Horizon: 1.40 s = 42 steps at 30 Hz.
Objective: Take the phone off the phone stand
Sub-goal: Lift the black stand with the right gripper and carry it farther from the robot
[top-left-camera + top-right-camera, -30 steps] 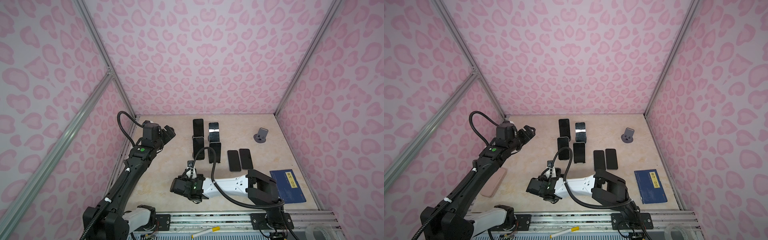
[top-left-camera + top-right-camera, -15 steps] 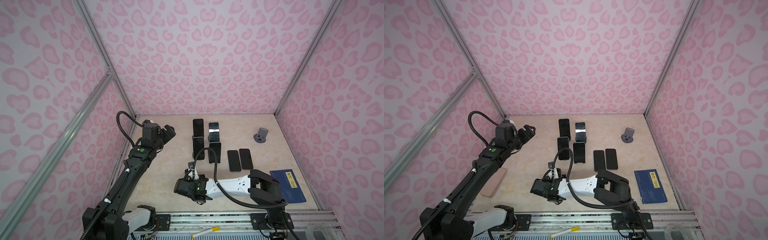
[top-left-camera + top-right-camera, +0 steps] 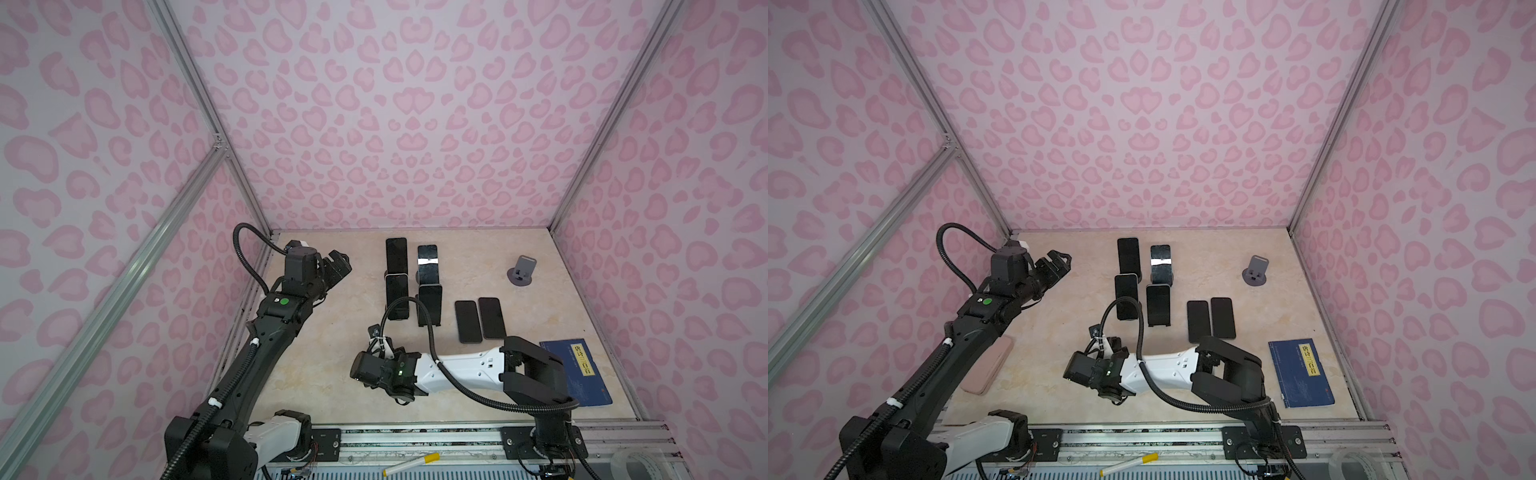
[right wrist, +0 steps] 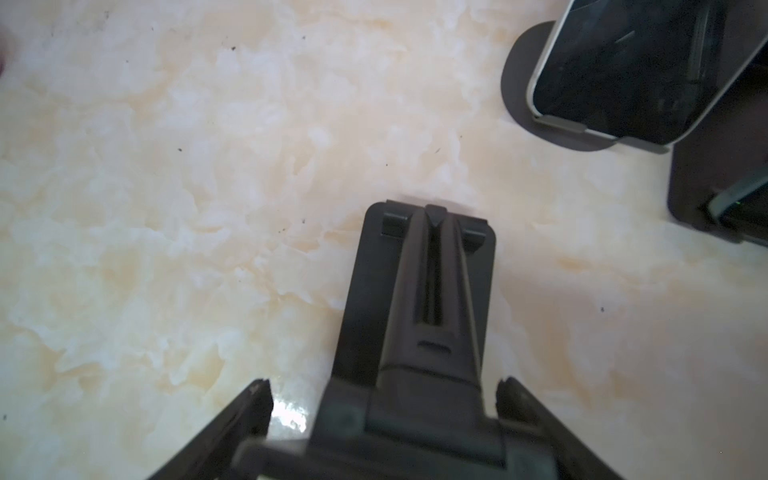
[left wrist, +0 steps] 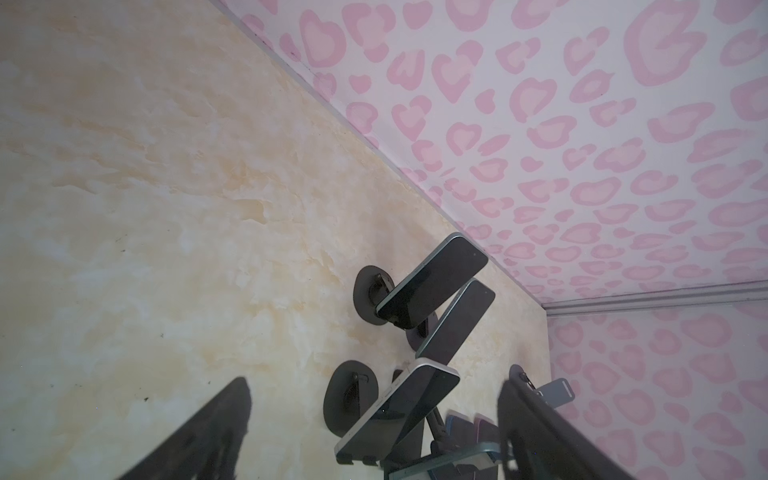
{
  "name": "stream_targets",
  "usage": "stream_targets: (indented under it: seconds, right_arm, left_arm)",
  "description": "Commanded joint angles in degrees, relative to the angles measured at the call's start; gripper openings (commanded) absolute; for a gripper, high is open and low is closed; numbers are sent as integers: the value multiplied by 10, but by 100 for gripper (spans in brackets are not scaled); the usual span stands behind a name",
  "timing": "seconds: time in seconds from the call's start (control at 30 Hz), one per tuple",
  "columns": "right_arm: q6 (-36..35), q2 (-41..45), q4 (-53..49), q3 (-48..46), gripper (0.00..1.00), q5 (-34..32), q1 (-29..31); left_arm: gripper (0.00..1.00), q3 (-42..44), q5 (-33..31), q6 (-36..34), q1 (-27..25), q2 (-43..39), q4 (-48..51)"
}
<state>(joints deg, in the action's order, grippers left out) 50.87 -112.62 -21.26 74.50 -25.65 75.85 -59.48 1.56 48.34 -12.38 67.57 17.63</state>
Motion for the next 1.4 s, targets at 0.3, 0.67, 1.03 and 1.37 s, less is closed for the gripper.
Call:
stream_targets:
  seconds: [0.3,0.67,1.03,1.37]
  right_arm:
    - [74,14,-14,-17,70,-83,15]
    - [5,64,-6,-36,66,-110,29]
    - [17,186,-34,-116,66,-137,42]
    - [-77,322,-92,-124,65,-247,13]
  left_arm:
    - [96,1,9,-3,0,-6,-26]
    - [96,6,15,-4,1,-11,-36]
    - [96,6,59,-7,1,-13,-55]
    - [96,9,134,-17,-20,-10,-98]
